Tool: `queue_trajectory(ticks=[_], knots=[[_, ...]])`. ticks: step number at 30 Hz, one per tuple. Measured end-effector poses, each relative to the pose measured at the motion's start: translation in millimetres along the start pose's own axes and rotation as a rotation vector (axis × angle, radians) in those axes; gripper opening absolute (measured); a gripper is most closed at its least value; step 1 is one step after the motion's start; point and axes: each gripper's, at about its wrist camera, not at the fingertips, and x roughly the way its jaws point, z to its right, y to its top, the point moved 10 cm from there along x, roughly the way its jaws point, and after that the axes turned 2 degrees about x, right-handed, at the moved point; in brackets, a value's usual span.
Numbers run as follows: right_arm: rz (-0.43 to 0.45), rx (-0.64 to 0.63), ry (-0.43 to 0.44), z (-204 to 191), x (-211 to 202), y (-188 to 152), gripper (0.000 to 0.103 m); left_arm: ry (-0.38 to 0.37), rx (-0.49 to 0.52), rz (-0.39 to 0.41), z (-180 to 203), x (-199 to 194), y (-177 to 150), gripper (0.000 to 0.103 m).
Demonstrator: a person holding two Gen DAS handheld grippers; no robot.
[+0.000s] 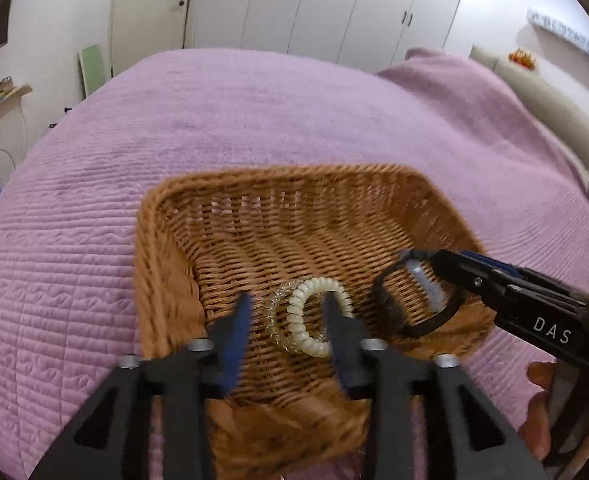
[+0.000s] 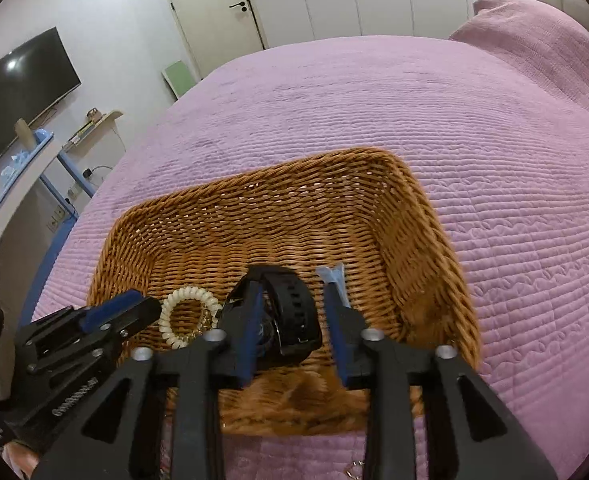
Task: Organize jewelry
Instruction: 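Lift both tools out of the basket toward the remaining jewelry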
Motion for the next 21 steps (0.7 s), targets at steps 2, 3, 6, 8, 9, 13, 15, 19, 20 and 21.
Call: queue_trajectory(ticks=[2,3,6,8,9,13,15,19,20,21], knots=[[0.032,0.005,0.004,3,-14,3,0.061,-0.023,-0.01,0.035,-1,-17,1,0.053],[0.053,0.004,0.005,4,-24,4,0.062,-0.035,-0.013,0.049,0,-27,0,0.053],[0.088,0.003,0.012,6,-51,2,0.062,-0.063,-0.011,0.088,4,-57,-4,0.053],[0.108,0.004,0.023,5,-70,-2,0.062,-0.08,0.003,0.107,11,-75,-8,0.053],[0.119,0.004,0.029,5,-81,-5,0.062,-0.085,0.014,0.116,14,-87,-12,0.053],[0.152,-0.003,0.05,2,-120,-23,0.062,-0.094,0.048,0.155,24,-127,-28,0.053],[0.165,-0.016,0.057,1,-138,-38,0.062,-0.101,0.058,0.178,28,-147,-40,0.053],[0.182,-0.04,0.066,0,-163,-67,0.062,-0.116,0.064,0.215,29,-184,-63,0.053],[0.185,-0.048,0.063,0,-168,-75,0.062,-0.117,0.063,0.22,29,-190,-68,0.053],[0.188,-0.059,0.058,0,-172,-83,0.062,-0.117,0.059,0.225,27,-195,-75,0.053]])
